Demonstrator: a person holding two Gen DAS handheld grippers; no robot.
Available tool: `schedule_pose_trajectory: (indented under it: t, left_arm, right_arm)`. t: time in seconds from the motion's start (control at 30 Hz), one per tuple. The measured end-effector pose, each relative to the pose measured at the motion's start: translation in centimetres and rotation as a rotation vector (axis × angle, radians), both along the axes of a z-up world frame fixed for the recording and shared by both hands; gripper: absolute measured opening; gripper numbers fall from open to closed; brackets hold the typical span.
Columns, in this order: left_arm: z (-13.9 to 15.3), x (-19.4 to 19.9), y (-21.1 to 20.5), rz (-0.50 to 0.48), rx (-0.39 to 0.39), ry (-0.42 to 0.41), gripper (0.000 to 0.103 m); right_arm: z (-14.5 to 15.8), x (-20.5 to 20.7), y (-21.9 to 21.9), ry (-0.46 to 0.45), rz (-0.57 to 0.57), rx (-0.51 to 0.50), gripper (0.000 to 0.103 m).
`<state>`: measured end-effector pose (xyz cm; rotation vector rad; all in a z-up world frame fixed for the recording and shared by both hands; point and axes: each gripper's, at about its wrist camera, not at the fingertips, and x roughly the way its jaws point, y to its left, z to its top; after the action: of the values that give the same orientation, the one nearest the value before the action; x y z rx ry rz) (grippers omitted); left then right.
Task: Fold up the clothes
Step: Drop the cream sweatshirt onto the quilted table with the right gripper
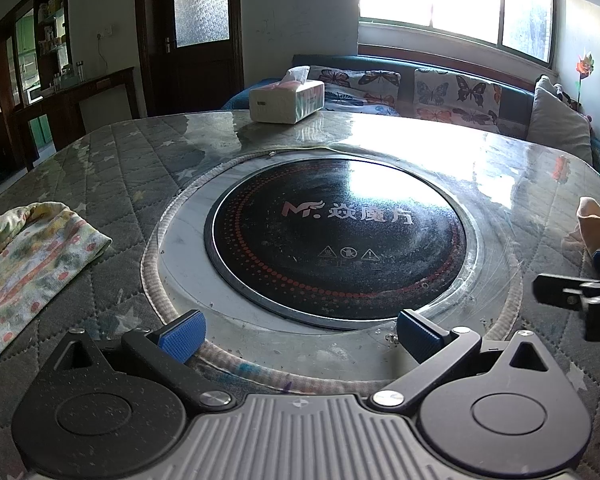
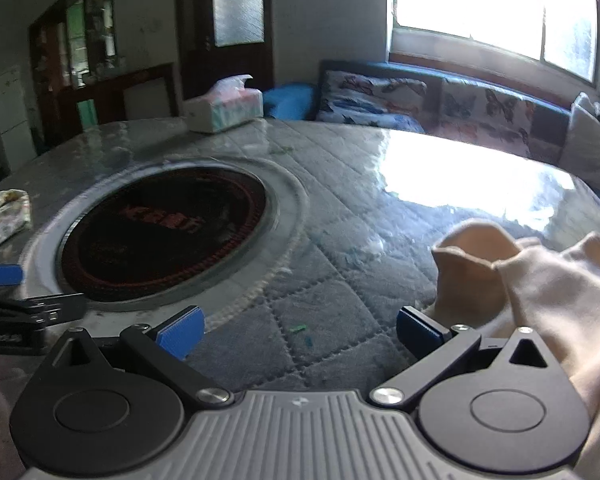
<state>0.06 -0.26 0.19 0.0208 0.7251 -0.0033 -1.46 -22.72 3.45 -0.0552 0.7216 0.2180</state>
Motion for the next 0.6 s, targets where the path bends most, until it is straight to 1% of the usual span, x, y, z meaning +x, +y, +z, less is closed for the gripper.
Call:
schedule_pose_trajectory:
  t: [0.2, 0.27, 0.3, 0.5, 0.53, 0.6]
  left_arm:
    - [0.6, 0.2, -0.8, -0.035, -0.012, 0.017, 0.103]
    - [1.4, -1.0, -1.6, -0.059, -0.016, -0.012, 0.103]
    - [1.2, -1.2, -2.0, -0.071, -0.016, -0.014, 0.103]
    - [2.1, -2.1, -5.2, -0.149, -0.042, 0.015, 0.103]
    - [2.2, -2.1, -5.6, -0.188, -0.038, -0.004, 0.103]
    - [2.4, -2.6, -6.5, -0.216, -0.035, -0.003, 0.103]
  right_arm:
    - [1.4, -1.2, 1.1, -0.096, 0.053, -0.033, 0.103]
    - [1.9, -2.6, 0.6, -0.124, 0.061, -0.018, 0.103]
    - [2.1, -3.6, 0.2, -0.138, 0.063, -0.007, 0.103]
    - [3.5, -6.1, -2.3, -0.114, 0.028, 0.015, 0.103]
    - [3.6, -6.6, -2.7, -0.114, 0.019, 0.013, 0.103]
    - [3.8, -7.4, -3.4, -0.114, -0.004, 0.014, 0.103]
